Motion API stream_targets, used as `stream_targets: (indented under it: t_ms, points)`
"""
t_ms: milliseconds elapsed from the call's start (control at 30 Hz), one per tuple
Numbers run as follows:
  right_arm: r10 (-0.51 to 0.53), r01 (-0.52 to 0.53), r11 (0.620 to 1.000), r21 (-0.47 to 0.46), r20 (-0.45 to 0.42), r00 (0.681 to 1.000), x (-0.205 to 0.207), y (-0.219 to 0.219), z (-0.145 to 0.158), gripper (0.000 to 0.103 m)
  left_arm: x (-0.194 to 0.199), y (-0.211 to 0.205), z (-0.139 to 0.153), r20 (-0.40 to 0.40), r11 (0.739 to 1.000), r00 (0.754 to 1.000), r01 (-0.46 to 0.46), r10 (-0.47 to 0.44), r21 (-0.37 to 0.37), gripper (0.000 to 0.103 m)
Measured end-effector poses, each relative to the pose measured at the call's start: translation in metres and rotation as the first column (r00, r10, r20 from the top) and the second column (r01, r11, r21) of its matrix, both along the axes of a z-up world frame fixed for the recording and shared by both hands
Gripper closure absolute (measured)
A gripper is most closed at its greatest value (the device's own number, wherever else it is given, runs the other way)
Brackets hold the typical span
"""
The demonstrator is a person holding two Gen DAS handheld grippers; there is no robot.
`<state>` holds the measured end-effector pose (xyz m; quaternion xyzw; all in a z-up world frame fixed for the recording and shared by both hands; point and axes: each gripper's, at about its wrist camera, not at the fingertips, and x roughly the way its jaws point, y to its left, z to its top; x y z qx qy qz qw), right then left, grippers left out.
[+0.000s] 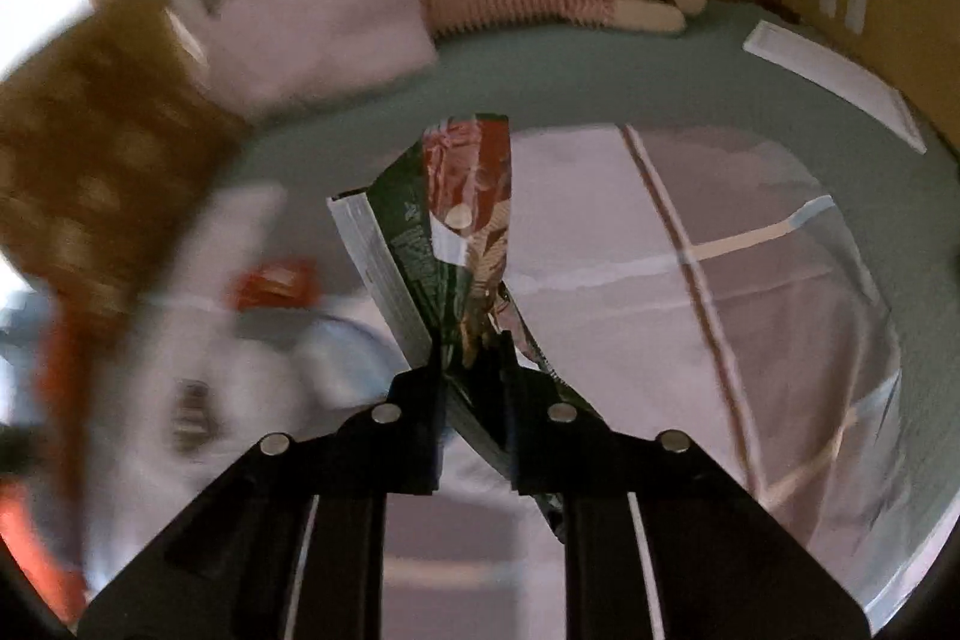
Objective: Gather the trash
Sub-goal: 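Lift the blue cloth and green wrapper off the bed with both tools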
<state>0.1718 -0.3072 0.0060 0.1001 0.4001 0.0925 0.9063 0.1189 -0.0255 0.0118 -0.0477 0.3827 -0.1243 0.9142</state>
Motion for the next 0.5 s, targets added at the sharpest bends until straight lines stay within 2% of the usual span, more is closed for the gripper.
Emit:
stream_targets:
  t_ms: [100,233,333,500]
  points:
    - [0.024,-0.029,0.998,0.065,0.066,0.998,-0.048,0.011,0.022,0.087,-0.016,-0.009,0.007,0.042,0.999,0.999,-0.008,0.006,0.039,0.073]
    - [0.046,-0.057,0.991,0.118,0.093,0.995,-0.092,0.023,0.029,0.087,-0.042,-0.011,0.013,0.07,0.999,0.998,-0.009,0.006,0.038,0.073]
    - [0.076,-0.086,0.991,0.105,0.095,0.993,-0.122,0.037,0.023,0.087,-0.057,-0.013,0.012,0.082,0.998,0.997,-0.007,0.002,0.061,0.073]
    - [0.109,-0.117,0.99,0.083,0.088,0.99,-0.138,0.046,0.019,0.087,-0.082,-0.007,0.009,0.081,0.997,0.996,-0.047,0.042,0.056,0.073]
